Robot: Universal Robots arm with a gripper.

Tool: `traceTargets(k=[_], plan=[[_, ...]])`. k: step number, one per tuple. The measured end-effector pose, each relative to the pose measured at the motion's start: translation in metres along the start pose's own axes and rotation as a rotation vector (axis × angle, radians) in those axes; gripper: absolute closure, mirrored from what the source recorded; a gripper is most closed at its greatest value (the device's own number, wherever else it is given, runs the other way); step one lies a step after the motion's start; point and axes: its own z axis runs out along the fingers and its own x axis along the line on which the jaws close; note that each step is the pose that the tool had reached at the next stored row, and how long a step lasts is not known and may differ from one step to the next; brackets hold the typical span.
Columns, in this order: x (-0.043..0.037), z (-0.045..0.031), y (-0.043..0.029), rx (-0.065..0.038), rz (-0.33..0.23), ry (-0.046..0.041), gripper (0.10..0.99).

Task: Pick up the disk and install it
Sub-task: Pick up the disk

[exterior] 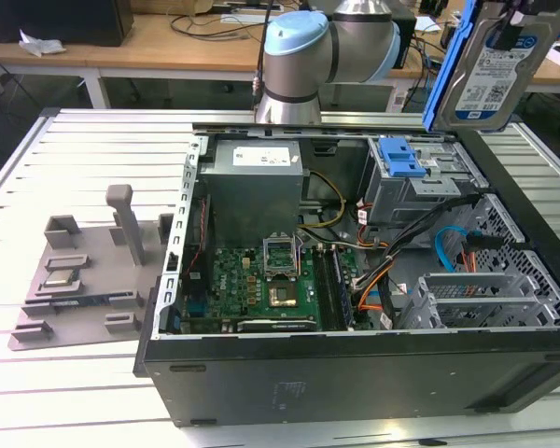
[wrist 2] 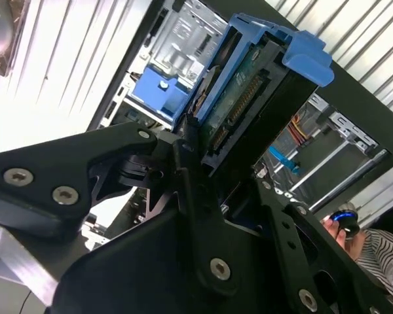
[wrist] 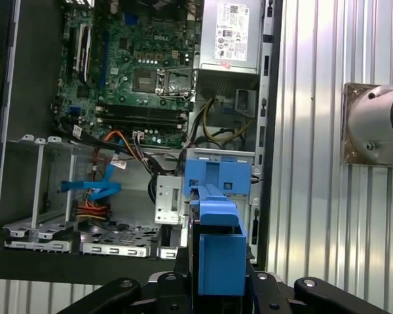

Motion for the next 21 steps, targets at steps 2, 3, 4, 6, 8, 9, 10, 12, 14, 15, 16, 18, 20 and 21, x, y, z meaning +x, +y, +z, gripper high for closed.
traceTargets(k=[2, 3, 4, 6, 8, 9, 10, 12, 14, 15, 16, 18, 20, 21], plan=[[0.0071, 0.0000, 0.0005, 0.000, 0.000, 0.0000, 0.722], [0.0143, 0.0001, 0.0010, 0.000, 0.000, -0.0001, 0.722], [0.0182, 0.0001, 0.0013, 0.000, 0.000, 0.0001, 0.722], [0.0256, 0.0001, 0.0018, 0.000, 0.000, 0.0000, 0.722], [0.0339, 0.0001, 0.0023, 0.000, 0.000, 0.0000, 0.722], [0.0391, 0.0000, 0.0026, 0.000, 0.000, 0.0000, 0.722], [0.0409, 0.0001, 0.0027, 0.000, 0.000, -0.0001, 0.722], [0.0430, 0.0001, 0.0028, 0.000, 0.002, -0.0002, 0.722], [0.0434, 0.0001, 0.0028, 0.000, 0.007, -0.0004, 0.722], [0.0434, 0.0000, 0.0028, 0.000, 0.007, -0.0003, 0.722], [0.0435, 0.0000, 0.0028, 0.000, 0.007, -0.0003, 0.722], [0.0434, 0.0001, 0.0028, 0.001, 0.028, -0.0014, 0.722], [0.0434, 0.0002, 0.0028, 0.002, 0.073, -0.0038, 0.722], [0.0434, 0.0002, 0.0028, 0.002, 0.080, -0.0042, 0.722]])
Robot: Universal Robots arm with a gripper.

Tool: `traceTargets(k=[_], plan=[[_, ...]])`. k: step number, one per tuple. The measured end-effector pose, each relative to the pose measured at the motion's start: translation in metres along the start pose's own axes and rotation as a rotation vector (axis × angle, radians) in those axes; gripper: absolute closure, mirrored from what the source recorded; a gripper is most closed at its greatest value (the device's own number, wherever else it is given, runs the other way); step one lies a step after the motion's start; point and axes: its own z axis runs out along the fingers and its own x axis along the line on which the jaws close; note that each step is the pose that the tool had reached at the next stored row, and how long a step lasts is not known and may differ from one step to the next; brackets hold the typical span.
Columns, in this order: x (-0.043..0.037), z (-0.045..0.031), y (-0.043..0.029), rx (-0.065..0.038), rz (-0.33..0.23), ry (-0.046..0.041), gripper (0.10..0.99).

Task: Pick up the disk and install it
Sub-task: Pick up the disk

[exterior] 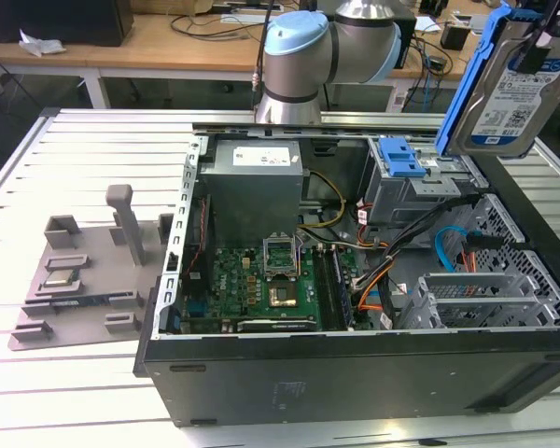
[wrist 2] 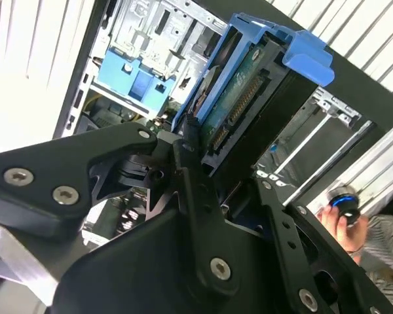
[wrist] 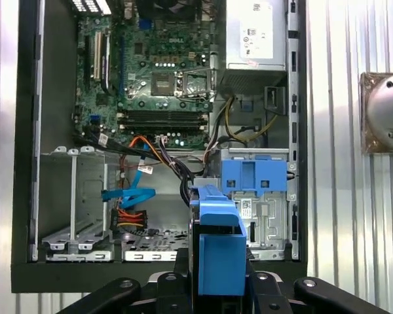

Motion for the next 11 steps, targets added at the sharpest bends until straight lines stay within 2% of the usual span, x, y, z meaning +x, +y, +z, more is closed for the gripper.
traceTargets(k=[4, 6, 7, 11], plan=[[0.0024, 0.0001, 0.0001, 0.000, 0.000, -0.0001, 0.722], [0.0097, 0.0002, 0.0001, 0.000, 0.000, -0.0001, 0.722], [0.0162, 0.0004, 0.0000, 0.000, 0.000, -0.0001, 0.722], [0.0284, 0.0006, -0.0001, 0.000, 0.000, -0.0001, 0.722]])
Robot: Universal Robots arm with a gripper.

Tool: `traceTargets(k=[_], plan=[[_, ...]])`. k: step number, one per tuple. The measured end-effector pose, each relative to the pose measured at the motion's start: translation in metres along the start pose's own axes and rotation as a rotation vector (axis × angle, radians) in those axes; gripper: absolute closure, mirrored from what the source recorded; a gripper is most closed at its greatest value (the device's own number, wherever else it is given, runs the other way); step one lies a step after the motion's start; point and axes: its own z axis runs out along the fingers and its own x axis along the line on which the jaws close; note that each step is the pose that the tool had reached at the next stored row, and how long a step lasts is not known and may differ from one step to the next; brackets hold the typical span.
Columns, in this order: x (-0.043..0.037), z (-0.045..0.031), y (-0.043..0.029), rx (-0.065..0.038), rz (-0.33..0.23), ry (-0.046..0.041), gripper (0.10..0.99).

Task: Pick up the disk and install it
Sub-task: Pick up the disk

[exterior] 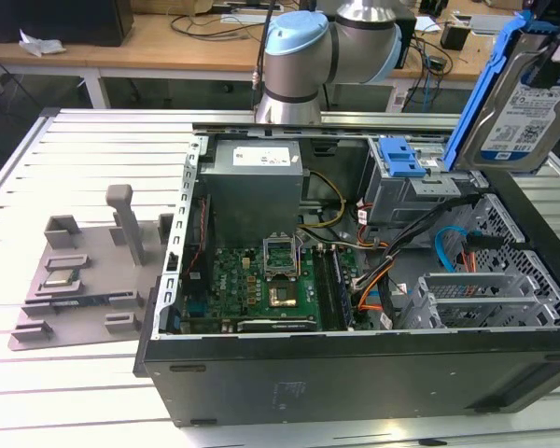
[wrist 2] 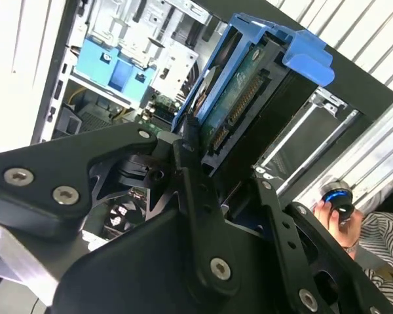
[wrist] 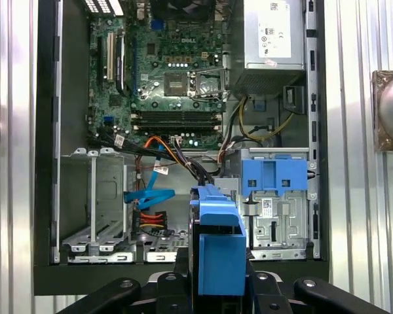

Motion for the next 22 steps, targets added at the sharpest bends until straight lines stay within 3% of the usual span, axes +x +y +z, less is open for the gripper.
traceTargets(k=[6, 16, 18, 20, 22], plan=[[0.0093, 0.0005, 0.0047, 0.000, 0.000, 0.0001, 0.722], [0.0385, 0.0012, 0.0119, 0.000, 0.000, 0.0000, 0.722], [0.0456, 0.0014, 0.0126, 0.000, 0.000, 0.0001, 0.722], [0.0624, 0.0019, 0.0137, 0.000, 0.000, 0.0000, 0.722], [0.0704, 0.0020, 0.0142, 0.000, 0.000, 0.0001, 0.722]])
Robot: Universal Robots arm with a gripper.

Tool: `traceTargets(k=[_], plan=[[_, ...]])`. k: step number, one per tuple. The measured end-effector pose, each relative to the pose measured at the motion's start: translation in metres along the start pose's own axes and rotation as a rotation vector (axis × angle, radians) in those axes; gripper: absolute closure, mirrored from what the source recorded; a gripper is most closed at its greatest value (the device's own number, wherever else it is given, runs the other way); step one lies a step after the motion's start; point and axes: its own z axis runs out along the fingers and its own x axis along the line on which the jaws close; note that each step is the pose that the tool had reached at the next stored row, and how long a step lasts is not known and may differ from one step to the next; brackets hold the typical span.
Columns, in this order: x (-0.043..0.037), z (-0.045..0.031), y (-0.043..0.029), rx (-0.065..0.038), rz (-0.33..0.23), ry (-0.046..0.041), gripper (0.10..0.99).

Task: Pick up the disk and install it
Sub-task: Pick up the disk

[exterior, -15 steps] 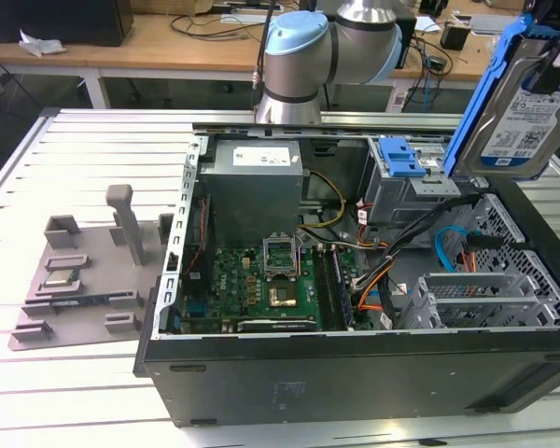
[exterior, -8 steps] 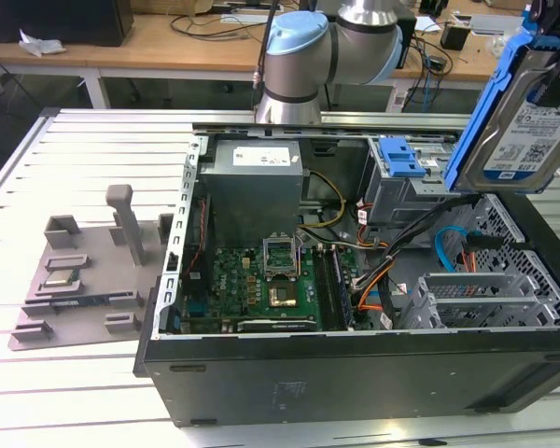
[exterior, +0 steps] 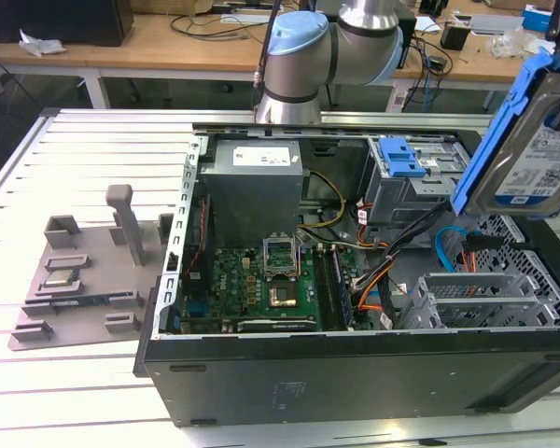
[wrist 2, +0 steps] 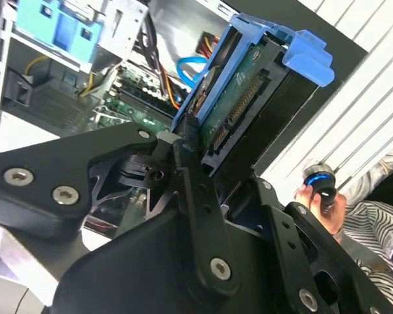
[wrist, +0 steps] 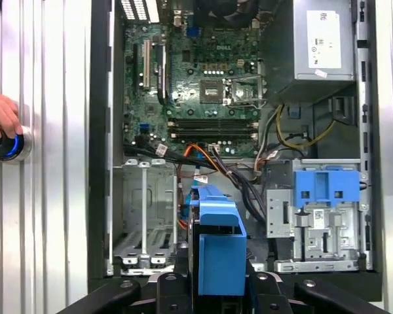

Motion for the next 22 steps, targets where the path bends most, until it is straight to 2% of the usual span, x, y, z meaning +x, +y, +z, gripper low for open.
traceTargets(k=[2, 4, 5, 9, 13, 17, 21, 22], plan=[[0.0078, 0.0002, 0.0006, 0.000, 0.000, 0.0001, 0.722], [0.0200, 0.0009, 0.0021, 0.000, 0.000, 0.0000, 0.722], [0.0245, 0.0032, 0.0037, 0.000, 0.000, -0.0002, 0.722], [0.0339, 0.0120, 0.0074, 0.000, 0.000, 0.0002, 0.722], [0.0489, 0.0253, 0.0125, 0.000, 0.000, -0.0001, 0.722], [0.0516, 0.0342, 0.0145, 0.000, 0.000, 0.0001, 0.722], [0.0520, 0.0487, 0.0149, 0.000, 0.000, 0.0000, 0.722], [0.0520, 0.0499, 0.0149, 0.000, 0.000, -0.0001, 0.722]])
